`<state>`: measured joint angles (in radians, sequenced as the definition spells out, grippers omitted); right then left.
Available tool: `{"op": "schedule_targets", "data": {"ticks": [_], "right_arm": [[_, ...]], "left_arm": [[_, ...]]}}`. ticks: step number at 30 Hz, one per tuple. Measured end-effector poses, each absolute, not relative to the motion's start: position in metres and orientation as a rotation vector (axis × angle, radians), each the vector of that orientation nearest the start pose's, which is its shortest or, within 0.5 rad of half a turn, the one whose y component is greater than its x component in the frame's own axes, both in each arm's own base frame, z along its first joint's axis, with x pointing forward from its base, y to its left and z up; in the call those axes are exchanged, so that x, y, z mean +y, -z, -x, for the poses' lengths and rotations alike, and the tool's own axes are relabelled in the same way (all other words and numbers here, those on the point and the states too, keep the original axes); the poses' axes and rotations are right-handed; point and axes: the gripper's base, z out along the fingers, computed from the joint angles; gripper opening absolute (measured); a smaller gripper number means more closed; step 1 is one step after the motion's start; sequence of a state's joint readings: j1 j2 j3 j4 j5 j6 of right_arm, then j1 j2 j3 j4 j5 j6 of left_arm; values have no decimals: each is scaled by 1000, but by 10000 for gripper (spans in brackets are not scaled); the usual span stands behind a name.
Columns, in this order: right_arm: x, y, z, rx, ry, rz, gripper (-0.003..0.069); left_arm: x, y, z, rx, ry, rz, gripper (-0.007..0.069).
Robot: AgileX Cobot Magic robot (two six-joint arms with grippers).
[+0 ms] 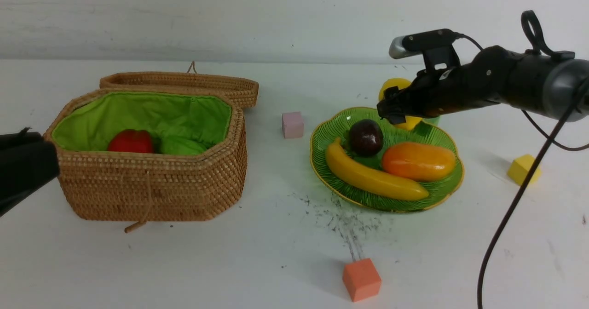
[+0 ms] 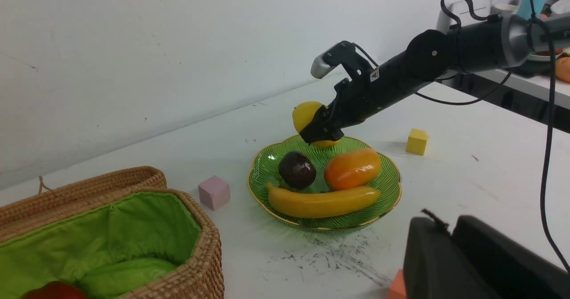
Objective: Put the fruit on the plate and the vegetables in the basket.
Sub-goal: Use the right arm to grab a lemon and put it into the right plate
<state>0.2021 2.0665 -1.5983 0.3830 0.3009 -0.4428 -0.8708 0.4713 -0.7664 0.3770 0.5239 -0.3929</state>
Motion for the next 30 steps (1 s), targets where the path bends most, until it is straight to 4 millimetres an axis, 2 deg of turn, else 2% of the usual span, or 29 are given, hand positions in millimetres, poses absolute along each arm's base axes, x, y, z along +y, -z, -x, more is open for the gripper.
{"op": "schedule_targets", "data": {"ticks": [5, 17, 23, 30], "right_arm": [[106, -235, -465, 2202, -202, 377, 613], [107, -235, -460, 2244, -218, 402, 599], [107, -234, -459, 2265, -237, 376, 673], [108, -233, -458, 2289, -266, 328, 684]], "left_arm": [[-50, -390, -64, 1622, 546, -539, 70], [-50, -390, -64, 1623, 548, -539, 74], [-50, -390, -64, 1623, 548, -539, 77], [-50, -390, -64, 1623, 548, -539, 78]]}}
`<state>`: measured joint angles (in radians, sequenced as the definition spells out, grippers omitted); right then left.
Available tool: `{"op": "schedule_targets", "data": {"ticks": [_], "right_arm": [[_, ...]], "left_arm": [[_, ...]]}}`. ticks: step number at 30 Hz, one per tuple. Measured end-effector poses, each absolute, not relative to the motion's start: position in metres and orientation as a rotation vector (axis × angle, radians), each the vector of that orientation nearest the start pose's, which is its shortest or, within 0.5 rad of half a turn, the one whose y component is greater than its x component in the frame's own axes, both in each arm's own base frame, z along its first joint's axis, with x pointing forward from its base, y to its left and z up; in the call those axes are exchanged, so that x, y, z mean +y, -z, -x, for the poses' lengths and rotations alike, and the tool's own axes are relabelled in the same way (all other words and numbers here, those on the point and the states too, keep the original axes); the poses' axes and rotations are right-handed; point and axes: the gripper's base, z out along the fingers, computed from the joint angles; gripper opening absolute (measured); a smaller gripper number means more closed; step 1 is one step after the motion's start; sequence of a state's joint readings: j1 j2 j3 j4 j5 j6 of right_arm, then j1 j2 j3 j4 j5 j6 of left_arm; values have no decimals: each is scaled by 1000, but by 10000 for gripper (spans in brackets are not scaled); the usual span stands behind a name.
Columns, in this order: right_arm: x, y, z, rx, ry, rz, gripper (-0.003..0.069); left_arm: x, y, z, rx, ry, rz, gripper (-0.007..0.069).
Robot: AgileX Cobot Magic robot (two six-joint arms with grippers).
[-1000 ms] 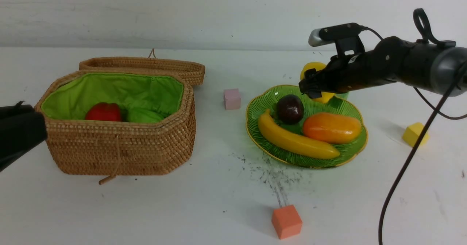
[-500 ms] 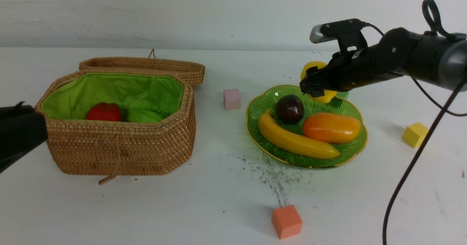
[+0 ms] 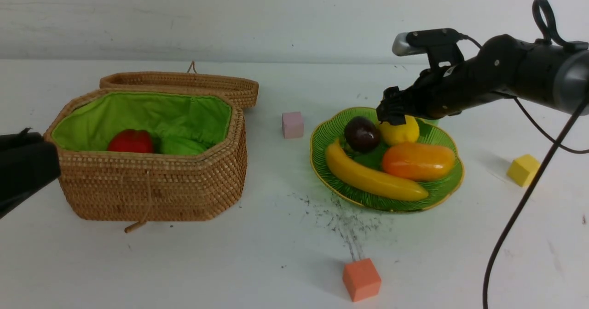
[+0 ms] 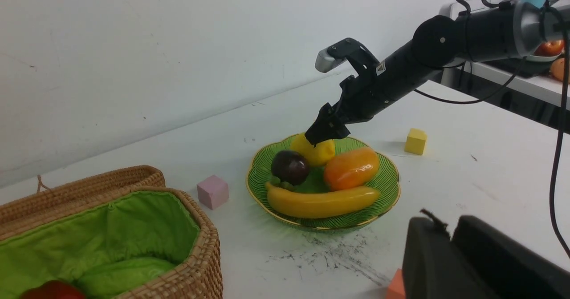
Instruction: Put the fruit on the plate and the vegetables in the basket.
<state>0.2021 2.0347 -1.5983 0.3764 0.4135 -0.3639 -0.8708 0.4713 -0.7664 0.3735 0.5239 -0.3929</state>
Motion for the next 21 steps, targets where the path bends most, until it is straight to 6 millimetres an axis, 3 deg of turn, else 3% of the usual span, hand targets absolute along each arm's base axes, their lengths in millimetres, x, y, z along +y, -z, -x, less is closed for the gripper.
{"op": "schedule_targets", "data": {"ticks": [5, 11, 15, 17, 21], "right_arm": [[108, -242, -454, 2294, -277, 334, 657], [106, -292, -420, 2359, -370, 326, 489], [98, -344, -363, 2466, -390, 430, 146], [93, -356, -338, 2494, -390, 444, 33], [81, -369, -281, 2523, -397, 403, -10]], "left_arm": [[-50, -390, -64, 1622, 545, -539, 78], [-50, -390, -64, 1622, 545, -539, 74], [-38, -391, -54, 1588, 602, -481, -13], [-27, -388, -44, 1547, 636, -448, -13], [-13, -365, -31, 1505, 701, -398, -13]]}}
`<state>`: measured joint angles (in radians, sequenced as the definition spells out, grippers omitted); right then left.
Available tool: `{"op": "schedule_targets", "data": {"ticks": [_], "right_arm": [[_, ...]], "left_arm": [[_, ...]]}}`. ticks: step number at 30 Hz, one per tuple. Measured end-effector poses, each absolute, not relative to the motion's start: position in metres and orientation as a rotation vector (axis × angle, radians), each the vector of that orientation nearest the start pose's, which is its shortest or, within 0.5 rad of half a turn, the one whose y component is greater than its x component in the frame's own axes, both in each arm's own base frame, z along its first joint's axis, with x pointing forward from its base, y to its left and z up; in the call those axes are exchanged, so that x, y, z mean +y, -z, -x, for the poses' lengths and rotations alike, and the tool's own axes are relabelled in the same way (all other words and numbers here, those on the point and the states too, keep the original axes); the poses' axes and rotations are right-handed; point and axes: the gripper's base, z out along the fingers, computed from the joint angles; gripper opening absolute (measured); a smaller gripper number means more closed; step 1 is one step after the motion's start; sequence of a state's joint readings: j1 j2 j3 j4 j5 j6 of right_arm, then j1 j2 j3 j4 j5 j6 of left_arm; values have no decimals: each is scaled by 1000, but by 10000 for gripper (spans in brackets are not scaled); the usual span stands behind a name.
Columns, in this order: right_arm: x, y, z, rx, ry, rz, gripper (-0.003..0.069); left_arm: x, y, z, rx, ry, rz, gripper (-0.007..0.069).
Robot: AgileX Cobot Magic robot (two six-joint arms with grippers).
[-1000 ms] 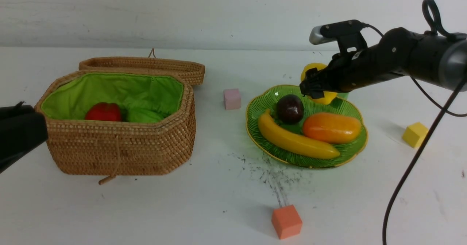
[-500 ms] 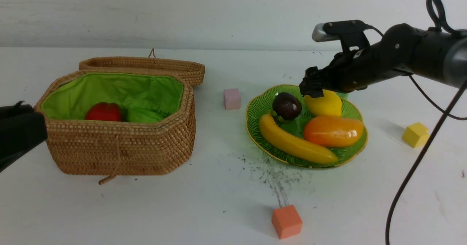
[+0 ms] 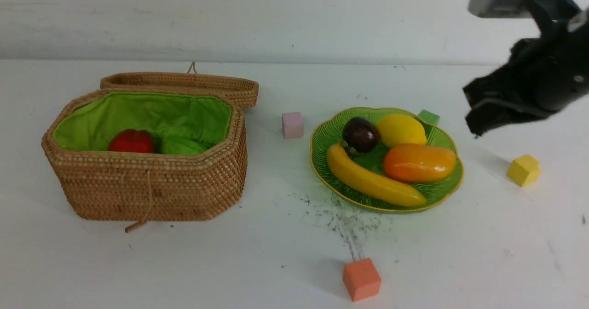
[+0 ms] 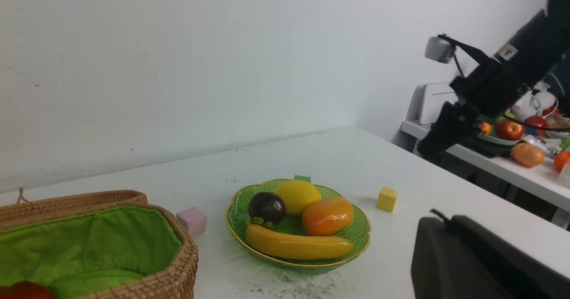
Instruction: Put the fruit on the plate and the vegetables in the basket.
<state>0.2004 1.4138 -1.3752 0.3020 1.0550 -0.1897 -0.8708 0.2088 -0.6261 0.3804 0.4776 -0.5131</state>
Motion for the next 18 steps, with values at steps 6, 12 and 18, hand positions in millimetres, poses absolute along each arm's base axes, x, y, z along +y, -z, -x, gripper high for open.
{"op": "schedule_targets", "data": {"ticks": [6, 12, 18], "right_arm": [[62, -363, -186, 2511, -431, 297, -3], [46, -339, -109, 2436, -469, 189, -1], [36, -320, -67, 2297, -470, 145, 1]], "left_arm": [[-12, -309, -27, 1498, 769, -379, -13], [-22, -272, -33, 1551, 762, -415, -13], [-28, -248, -38, 1619, 736, -442, -13]]}}
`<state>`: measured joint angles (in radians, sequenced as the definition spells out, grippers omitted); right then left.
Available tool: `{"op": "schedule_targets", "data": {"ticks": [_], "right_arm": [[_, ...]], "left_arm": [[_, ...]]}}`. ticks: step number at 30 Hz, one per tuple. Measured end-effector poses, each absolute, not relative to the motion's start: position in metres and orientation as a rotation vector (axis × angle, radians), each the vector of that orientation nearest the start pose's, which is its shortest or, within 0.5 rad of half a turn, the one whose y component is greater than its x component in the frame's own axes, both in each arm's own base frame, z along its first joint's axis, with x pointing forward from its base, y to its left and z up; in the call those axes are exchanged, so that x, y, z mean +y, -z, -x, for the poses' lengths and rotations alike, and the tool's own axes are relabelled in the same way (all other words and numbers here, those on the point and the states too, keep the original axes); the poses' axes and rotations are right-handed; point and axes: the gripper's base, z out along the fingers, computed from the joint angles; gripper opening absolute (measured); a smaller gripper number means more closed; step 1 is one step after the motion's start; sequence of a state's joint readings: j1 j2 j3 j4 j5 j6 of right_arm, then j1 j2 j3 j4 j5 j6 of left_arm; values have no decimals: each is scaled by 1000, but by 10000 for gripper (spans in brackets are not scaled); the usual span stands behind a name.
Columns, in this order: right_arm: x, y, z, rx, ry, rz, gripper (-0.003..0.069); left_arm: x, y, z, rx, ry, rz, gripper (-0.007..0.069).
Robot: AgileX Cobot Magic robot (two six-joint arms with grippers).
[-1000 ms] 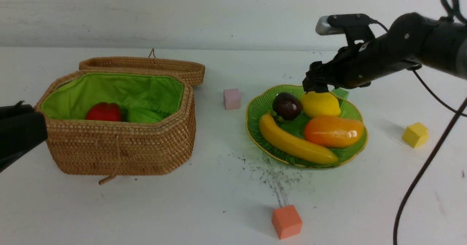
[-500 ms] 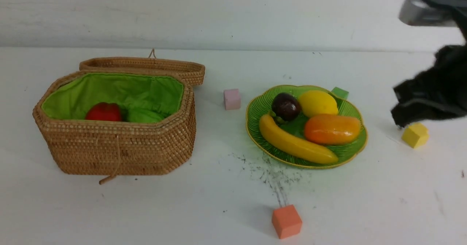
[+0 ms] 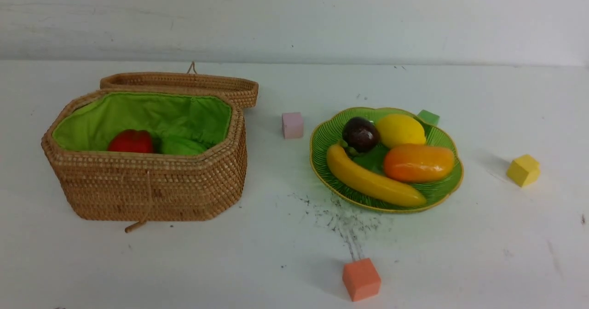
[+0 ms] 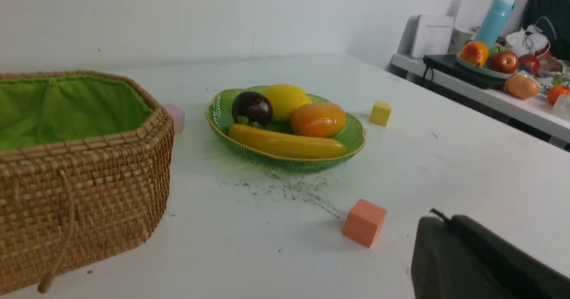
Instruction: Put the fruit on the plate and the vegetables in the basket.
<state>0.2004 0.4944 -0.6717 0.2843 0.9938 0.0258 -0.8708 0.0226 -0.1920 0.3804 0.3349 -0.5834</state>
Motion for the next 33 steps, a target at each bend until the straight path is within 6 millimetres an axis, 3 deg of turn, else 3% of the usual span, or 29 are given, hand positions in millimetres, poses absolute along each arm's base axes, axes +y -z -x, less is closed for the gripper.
{"op": "schedule_targets", "data": {"ticks": [7, 16, 22, 24, 26, 31, 33], "right_arm": [[32, -305, -55, 2315, -453, 155, 6], [31, -301, -52, 2354, -434, 165, 16], [19, -293, -52, 2096, -296, 80, -3], [16, -278, -51, 1998, -235, 65, -12], [11, -247, -49, 1918, -170, 38, -15], [7, -185, -49, 1907, -99, 21, -15], [6, -172, -50, 1916, -91, 18, -15]], "left_arm": [[-30, -229, -41, 1681, 708, -460, -13], [-30, -226, -41, 1693, 701, -462, -13], [-30, -227, -41, 1693, 700, -462, -13], [-30, -227, -41, 1693, 700, -462, -13], [-30, -227, -41, 1693, 700, -462, -13], [-30, -227, -41, 1693, 700, -462, -13], [-30, -226, -41, 1693, 700, -462, -13]]}}
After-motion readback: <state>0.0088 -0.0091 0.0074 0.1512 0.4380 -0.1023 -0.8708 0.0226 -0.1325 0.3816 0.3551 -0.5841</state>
